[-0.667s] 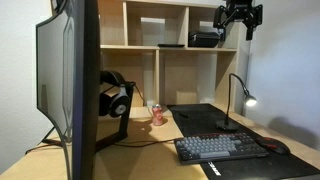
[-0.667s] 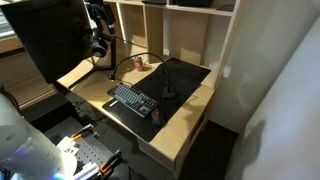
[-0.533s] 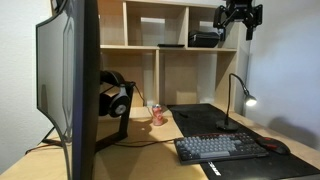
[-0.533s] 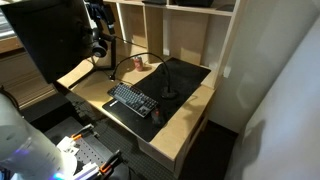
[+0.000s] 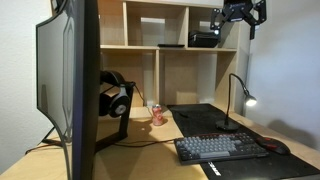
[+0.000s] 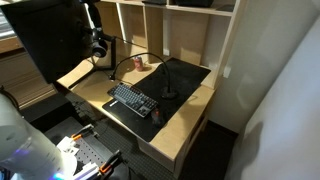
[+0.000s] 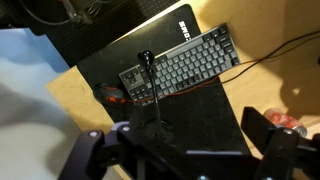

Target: Move the desk lamp to the right

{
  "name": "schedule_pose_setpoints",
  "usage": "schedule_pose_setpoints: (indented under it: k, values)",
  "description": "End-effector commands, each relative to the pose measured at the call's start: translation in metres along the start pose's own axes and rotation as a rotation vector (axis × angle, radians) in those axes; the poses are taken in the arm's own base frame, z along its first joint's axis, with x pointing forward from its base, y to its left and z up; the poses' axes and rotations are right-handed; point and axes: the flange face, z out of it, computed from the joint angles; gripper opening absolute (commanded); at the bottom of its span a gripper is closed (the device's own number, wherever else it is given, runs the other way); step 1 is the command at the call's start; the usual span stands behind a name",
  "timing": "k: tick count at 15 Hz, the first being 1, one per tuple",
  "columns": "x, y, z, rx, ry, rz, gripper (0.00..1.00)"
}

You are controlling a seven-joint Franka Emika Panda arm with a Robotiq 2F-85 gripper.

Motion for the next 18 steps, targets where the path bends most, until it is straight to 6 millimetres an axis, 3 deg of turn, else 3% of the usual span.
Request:
schedule_pose_setpoints:
  k: [1,2,7,14,18]
  values:
    - [-0.001,-0.012,-0.003,0.046,-0.038,0.191,1.00]
    - [-0.004,-0.005,-0.001,0.012,-0.010,0.112,1.00]
    - [-0.006,-0.005,-0.003,-0.022,-0.007,0.202,1.00]
    - [-0.005,-0.019,-0.008,0.148,-0.064,0.457,1.00]
    - [-0.006,-0.021,-0.012,0.166,-0.067,0.419,1.00]
